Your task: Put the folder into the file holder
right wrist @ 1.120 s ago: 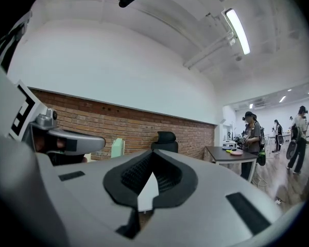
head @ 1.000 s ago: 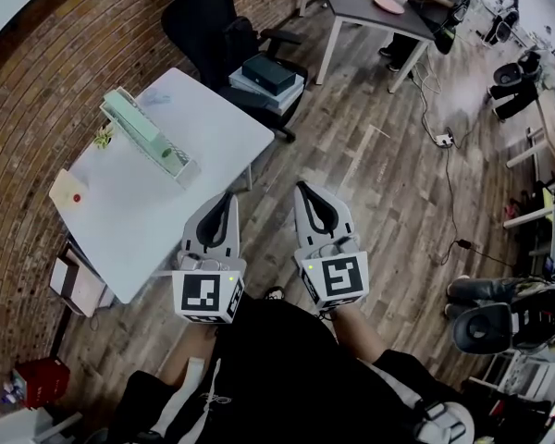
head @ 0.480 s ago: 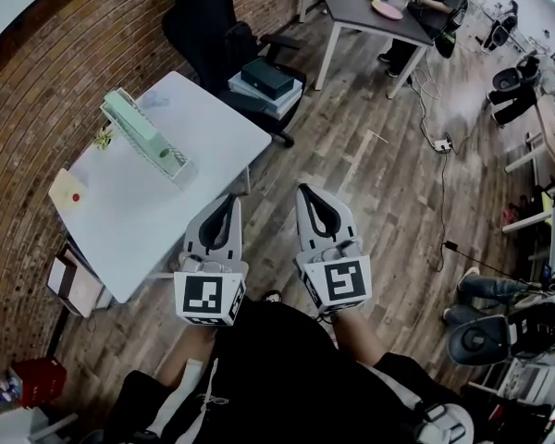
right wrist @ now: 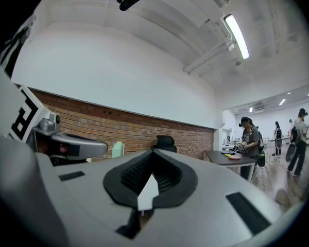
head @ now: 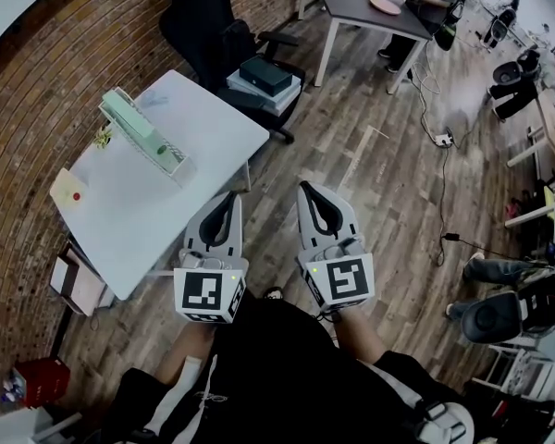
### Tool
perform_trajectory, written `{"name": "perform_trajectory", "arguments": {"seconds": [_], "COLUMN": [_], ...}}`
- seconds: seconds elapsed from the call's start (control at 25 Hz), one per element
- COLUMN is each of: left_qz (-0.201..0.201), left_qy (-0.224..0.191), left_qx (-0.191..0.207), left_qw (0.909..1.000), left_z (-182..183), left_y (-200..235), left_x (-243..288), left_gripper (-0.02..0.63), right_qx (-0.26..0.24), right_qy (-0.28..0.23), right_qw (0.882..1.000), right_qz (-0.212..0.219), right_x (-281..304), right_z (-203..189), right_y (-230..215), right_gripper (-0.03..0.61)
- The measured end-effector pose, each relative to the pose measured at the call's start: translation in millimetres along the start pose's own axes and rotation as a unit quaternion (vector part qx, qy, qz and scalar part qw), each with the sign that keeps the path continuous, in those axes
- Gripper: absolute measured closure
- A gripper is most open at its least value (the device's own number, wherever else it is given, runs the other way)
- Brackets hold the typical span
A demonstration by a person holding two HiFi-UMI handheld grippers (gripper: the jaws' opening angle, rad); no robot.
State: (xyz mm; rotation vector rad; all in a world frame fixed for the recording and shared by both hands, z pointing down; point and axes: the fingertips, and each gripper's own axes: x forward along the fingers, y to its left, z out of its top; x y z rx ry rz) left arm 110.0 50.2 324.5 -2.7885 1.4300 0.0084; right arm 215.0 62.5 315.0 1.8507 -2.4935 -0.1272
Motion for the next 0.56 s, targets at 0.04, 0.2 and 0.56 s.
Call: {"name": "perform_trajectory", "arguments": {"seconds": [0.04,0.2,0.56], "left_qz": [-0.001,-0.006,-0.015], "left_qy": [0.001,0.003,0.002], "left_qx": [0.0,-0.001,-0.002], "left_qw": [1.0,1.0,0.9999], "left_z": [-1,-2,3], "left_y": [-1,-6,-25], "left_x": [0,1,5], "left_gripper": [0.594,0.594,0.594], "right_qx": [0.001,0.003,0.007], "right_qy": [0.0,0.003,0.003], "right_qw": [1.0,1.0,1.0], "right_qz": [-0.003,-0.014,-0.019], "right_x": [-2,-8,-21], "right_z": [-1,-2,0], "right_y": [-2,-9,-19], "right_gripper": [0.571,0.571,0.571]}}
